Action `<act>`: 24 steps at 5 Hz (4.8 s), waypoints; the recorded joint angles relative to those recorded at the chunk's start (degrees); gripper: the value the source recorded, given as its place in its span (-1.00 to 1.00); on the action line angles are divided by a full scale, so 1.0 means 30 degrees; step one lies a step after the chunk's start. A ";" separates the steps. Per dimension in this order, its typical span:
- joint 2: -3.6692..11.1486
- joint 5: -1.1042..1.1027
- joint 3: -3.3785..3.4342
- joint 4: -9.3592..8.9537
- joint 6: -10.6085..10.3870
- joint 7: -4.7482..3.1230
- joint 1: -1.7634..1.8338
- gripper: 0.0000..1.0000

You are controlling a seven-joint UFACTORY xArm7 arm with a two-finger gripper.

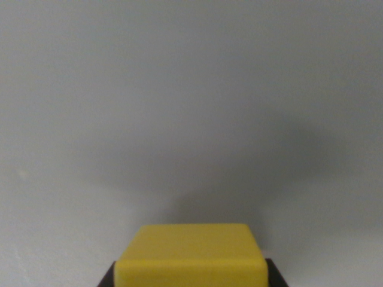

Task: Pick yellow cube

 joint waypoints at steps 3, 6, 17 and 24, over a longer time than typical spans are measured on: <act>-0.0190 -0.0027 -0.0003 0.0326 0.0515 0.0028 0.0003 1.00; -0.0652 -0.0091 -0.0012 0.1115 0.1763 0.0095 0.0012 1.00; -0.2111 -0.0294 -0.0038 0.3611 0.5713 0.0307 0.0037 1.00; -0.3424 -0.0477 -0.0061 0.5856 0.9265 0.0498 0.0060 1.00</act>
